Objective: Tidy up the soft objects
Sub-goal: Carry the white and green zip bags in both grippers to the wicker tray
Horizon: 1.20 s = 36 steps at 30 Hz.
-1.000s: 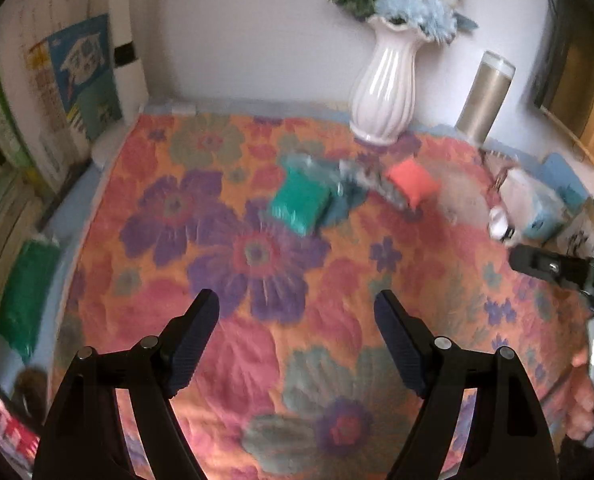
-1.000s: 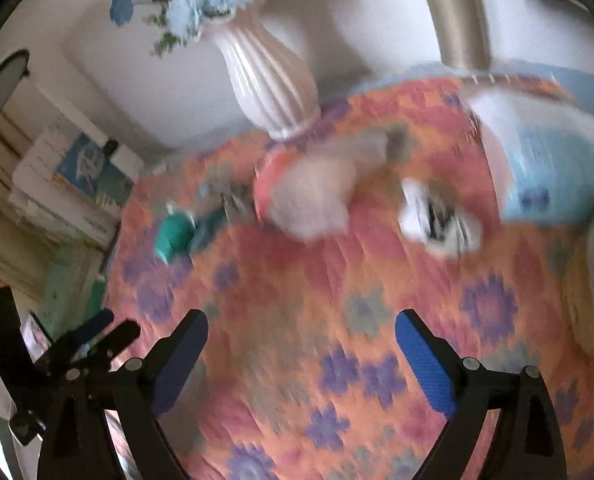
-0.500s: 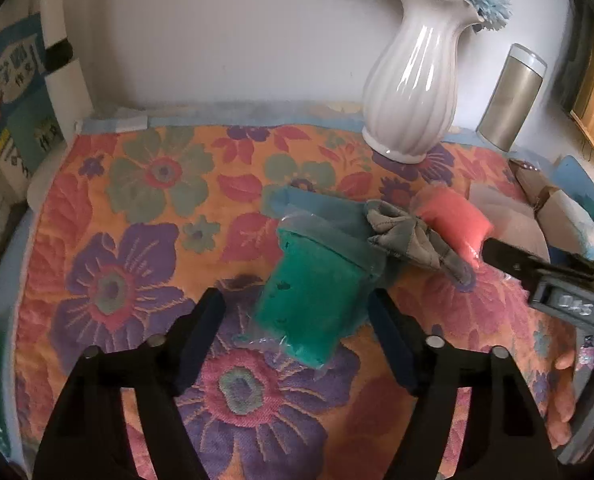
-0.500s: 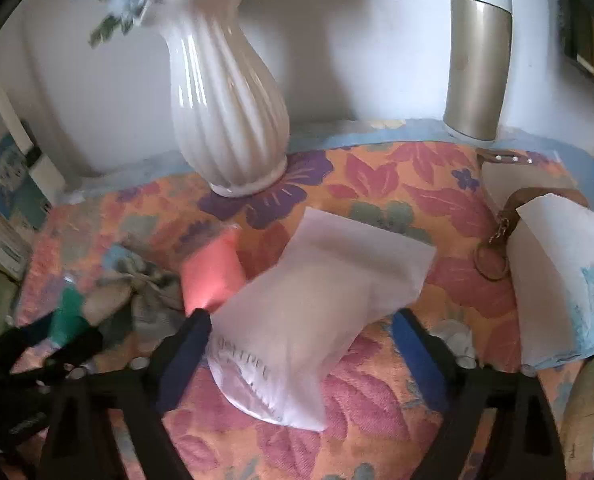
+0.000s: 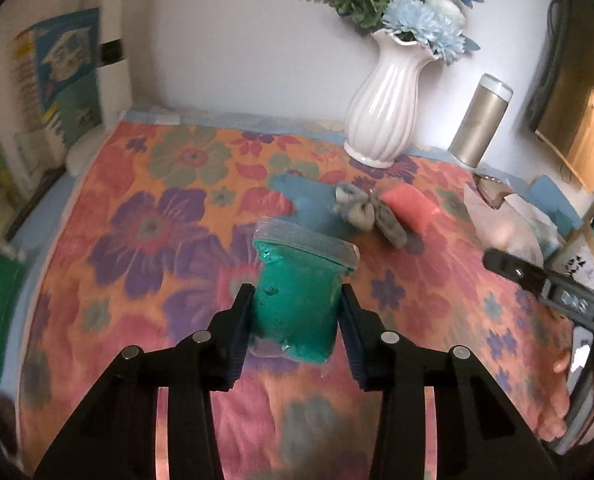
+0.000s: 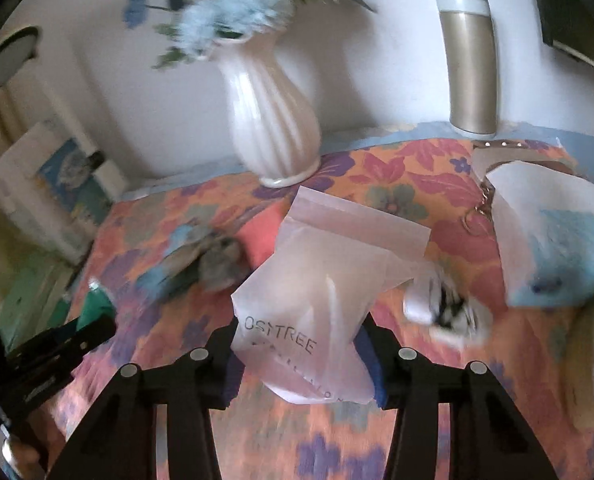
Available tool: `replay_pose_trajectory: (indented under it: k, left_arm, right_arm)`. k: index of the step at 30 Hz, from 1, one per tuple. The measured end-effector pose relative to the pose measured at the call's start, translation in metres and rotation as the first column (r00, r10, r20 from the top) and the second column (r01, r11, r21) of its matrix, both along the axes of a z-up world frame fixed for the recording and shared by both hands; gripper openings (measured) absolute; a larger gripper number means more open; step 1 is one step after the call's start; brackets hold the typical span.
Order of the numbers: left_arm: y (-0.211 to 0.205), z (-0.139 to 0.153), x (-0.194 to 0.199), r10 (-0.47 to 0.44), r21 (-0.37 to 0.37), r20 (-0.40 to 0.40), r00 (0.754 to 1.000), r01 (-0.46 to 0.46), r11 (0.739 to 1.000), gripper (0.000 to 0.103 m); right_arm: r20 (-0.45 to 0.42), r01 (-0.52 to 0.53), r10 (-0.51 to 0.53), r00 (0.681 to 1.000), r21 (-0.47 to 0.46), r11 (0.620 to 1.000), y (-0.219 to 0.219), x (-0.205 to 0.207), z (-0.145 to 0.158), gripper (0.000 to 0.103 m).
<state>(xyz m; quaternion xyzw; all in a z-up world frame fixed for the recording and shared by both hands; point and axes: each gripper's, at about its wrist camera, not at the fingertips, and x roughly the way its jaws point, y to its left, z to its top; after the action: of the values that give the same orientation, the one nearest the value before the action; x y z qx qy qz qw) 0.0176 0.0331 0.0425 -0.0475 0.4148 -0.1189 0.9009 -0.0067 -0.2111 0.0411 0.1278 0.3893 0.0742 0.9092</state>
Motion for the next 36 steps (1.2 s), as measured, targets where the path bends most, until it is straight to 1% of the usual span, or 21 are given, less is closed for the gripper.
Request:
replay_pose_trajectory:
  k: [4, 6, 8, 10, 12, 14, 15, 17, 19, 20, 21, 23, 24, 25, 26, 28, 31, 34, 36]
  left_arm:
    - [0.003, -0.003, -0.026, 0.026, -0.014, 0.003, 1.0, -0.026, 1.0, 0.038]
    - [-0.002, -0.006, -0.033, 0.017, -0.022, 0.007, 1.0, -0.017, 1.0, 0.038]
    - [-0.008, -0.011, -0.038, 0.015, -0.008, 0.026, 1.0, -0.014, 1.0, 0.038]
    - [-0.012, -0.014, -0.04, 0.021, 0.026, 0.037, 0.999, -0.022, 0.999, 0.038]
    - [-0.01, -0.01, -0.042, 0.014, 0.004, 0.068, 0.998, -0.014, 1.0, 0.038]
    - [-0.008, -0.012, -0.041, 0.012, -0.011, 0.053, 0.998, -0.012, 1.0, 0.038]
    - [-0.007, -0.014, -0.04, 0.014, -0.012, 0.045, 0.999, -0.014, 1.0, 0.038]
    - [-0.008, -0.015, -0.039, 0.016, -0.01, 0.038, 0.999, -0.015, 1.0, 0.038]
    - [-0.01, -0.014, -0.041, 0.008, -0.006, 0.048, 0.999, -0.007, 1.0, 0.038]
    - [-0.011, -0.014, -0.042, 0.002, -0.001, 0.054, 0.999, -0.002, 1.0, 0.038]
    - [-0.012, -0.014, -0.042, -0.002, 0.003, 0.056, 0.998, 0.002, 1.0, 0.039]
    - [-0.014, -0.014, -0.043, -0.011, 0.014, 0.059, 0.998, 0.01, 1.0, 0.039]
    - [-0.015, -0.014, -0.043, -0.013, 0.017, 0.058, 0.998, 0.012, 1.0, 0.039]
    - [-0.015, -0.014, -0.043, -0.015, 0.019, 0.058, 0.998, 0.013, 1.0, 0.039]
    - [-0.015, -0.014, -0.043, -0.015, 0.019, 0.058, 0.998, 0.014, 1.0, 0.039]
    - [-0.015, -0.014, -0.043, -0.014, 0.017, 0.059, 0.998, 0.013, 1.0, 0.039]
    - [-0.015, -0.014, -0.042, -0.018, 0.022, 0.058, 0.998, 0.016, 1.0, 0.039]
    - [-0.015, -0.014, -0.042, -0.025, 0.035, 0.058, 0.998, 0.023, 0.999, 0.039]
    - [-0.018, -0.014, -0.043, -0.027, 0.051, 0.063, 0.998, 0.023, 0.998, 0.039]
  right_arm:
    - [-0.018, -0.121, 0.121, 0.993, -0.041, 0.992, 0.011, -0.04, -0.001, 0.048]
    - [-0.039, -0.179, 0.176, 0.984, -0.087, 0.98, 0.02, -0.058, -0.008, 0.048]
    - [-0.049, -0.196, 0.192, 0.98, -0.134, 0.971, 0.025, -0.072, -0.017, 0.056]
    - [-0.065, -0.161, 0.152, 0.986, -0.171, 0.972, 0.023, -0.082, -0.026, 0.076]
    - [-0.074, -0.15, 0.142, 0.987, -0.133, 0.98, 0.016, -0.088, -0.029, 0.079]
    - [-0.072, -0.143, 0.136, 0.988, -0.104, 0.984, 0.015, -0.09, -0.028, 0.08]
    - [-0.073, -0.133, 0.126, 0.989, -0.1, 0.986, 0.013, -0.087, -0.028, 0.082]
    - [-0.084, -0.084, 0.076, 0.994, -0.103, 0.991, 0.013, -0.081, -0.029, 0.088]
    - [-0.113, -0.032, 0.021, 0.993, -0.095, 0.995, 0.01, -0.074, -0.034, 0.089]
    - [-0.12, -0.012, 0.004, 0.993, -0.061, 0.998, 0.005, -0.071, -0.039, 0.089]
    - [-0.098, -0.001, -0.004, 0.995, -0.052, 0.999, 0.004, -0.073, -0.038, 0.089]
    - [-0.084, 0.001, -0.005, 0.996, -0.057, 0.998, 0.006, -0.074, -0.039, 0.088]
    - [-0.077, 0.005, -0.01, 0.997, -0.066, 0.998, 0.006, -0.075, -0.038, 0.083]
    - [-0.066, 0.02, -0.025, 0.998, -0.078, 0.997, 0.007, -0.077, -0.037, 0.065]
    - [-0.055, 0.033, -0.038, 0.998, -0.086, 0.996, 0.007, -0.079, -0.036, 0.056]
    - [-0.038, 0.032, -0.035, 0.999, -0.093, 0.995, 0.009, -0.082, -0.034, 0.046]
    - [0.008, 0.017, -0.016, 1.0, -0.115, 0.993, 0.014, -0.091, -0.029, 0.045]
    - [0.003, -0.009, 0.009, 1.0, -0.119, 0.993, 0.019, -0.099, -0.032, 0.044]
    - [0.005, -0.002, 0.002, 1.0, -0.122, 0.993, 0.018, -0.106, -0.035, 0.043]
